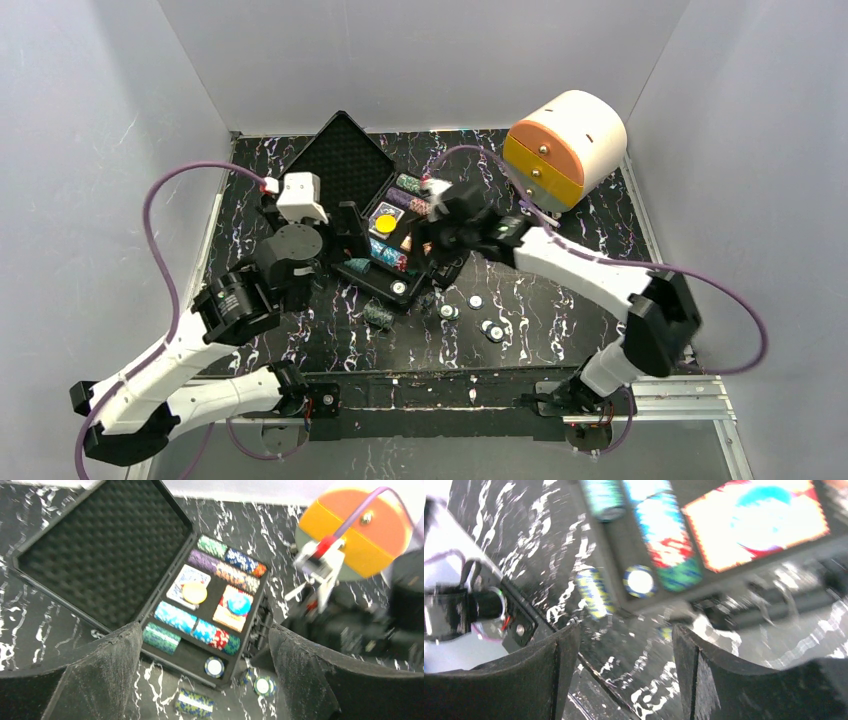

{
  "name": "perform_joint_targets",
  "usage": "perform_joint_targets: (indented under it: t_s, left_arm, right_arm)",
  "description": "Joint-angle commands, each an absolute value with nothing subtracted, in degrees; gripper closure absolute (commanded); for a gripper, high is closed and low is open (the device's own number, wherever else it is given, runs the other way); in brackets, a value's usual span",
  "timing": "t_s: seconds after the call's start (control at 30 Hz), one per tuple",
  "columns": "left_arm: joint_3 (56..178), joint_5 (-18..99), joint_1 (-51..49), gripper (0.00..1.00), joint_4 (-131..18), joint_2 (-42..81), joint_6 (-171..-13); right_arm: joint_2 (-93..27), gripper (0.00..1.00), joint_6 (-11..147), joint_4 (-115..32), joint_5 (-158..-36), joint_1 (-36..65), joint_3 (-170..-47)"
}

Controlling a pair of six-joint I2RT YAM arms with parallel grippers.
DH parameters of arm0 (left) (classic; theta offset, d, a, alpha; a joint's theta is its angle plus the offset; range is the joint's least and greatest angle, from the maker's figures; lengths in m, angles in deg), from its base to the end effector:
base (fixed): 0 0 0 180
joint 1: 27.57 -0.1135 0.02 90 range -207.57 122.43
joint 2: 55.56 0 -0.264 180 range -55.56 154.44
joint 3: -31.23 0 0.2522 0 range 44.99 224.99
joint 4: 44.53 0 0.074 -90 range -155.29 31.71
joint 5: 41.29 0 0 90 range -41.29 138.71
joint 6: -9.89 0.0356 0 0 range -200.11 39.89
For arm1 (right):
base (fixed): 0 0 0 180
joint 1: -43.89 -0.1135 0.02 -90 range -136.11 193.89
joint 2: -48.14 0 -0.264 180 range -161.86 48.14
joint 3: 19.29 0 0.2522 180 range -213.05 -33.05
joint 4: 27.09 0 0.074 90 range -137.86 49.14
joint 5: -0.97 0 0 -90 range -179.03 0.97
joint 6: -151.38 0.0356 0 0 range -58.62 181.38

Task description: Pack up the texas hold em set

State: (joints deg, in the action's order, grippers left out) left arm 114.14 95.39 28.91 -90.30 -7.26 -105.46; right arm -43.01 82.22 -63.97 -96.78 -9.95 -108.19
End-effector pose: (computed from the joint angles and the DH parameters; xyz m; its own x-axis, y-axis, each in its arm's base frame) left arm 0.1036 -0.1095 0.4348 -0.1727 -0.2712 -0.9469 0.1149 0.9492 -0.2928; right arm 0.2098 0.2952 0.2986 -0.6546 -0.2982 -0.6947 -0.6729 0.6487 0.3555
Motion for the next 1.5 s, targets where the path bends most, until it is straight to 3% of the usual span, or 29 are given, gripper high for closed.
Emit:
perform_joint_targets:
  t_s: [0.0, 0.2, 0.33, 0.47, 0.57, 0.63, 0.67, 1.47]
  left_arm:
    - [108.5, 85.8, 29.1, 0.09, -87.8, -6.4, -109.2]
    - [104.6, 71.1, 27.3, 0.15, -93.1, 5.4, -115.4]
    - [98.8, 56.2, 21.6, 0.23, -86.4, 9.7, -112.6]
    - [94.2, 46.2, 16.5, 0.24, -79.0, 12.7, -111.0]
    - [92.9, 45.5, 15.2, 0.17, -77.9, 14.7, -109.5]
    - [92.1, 45.1, 14.4, 0.03, -75.7, 15.1, -108.3]
    - [92.0, 44.2, 13.7, 0.02, -74.7, 15.5, -107.7]
    - [92.9, 34.1, 7.9, 0.04, -70.9, 29.3, -104.1]
  right_arm:
    - [-33.8, 0.25, 96.8, -56.0, -99.2, 1.6, -94.6]
    - [-30.4, 0.27, 100.9, -57.4, -100.9, 9.6, -88.2]
    - [-31.8, 0.28, 100.5, -57.9, -102.0, 10.0, -88.8]
    - [-32.2, 0.29, 100.2, -58.7, -102.4, 10.1, -89.1]
    - [-31.6, 0.29, 100.1, -58.6, -102.3, 10.3, -88.4]
    - [-31.1, 0.29, 100.1, -58.5, -102.1, 10.3, -88.0]
    - [-31.0, 0.29, 100.3, -58.4, -102.0, 10.4, -87.8]
    - [-31.0, 0.29, 100.6, -57.7, -104.5, 10.5, -87.7]
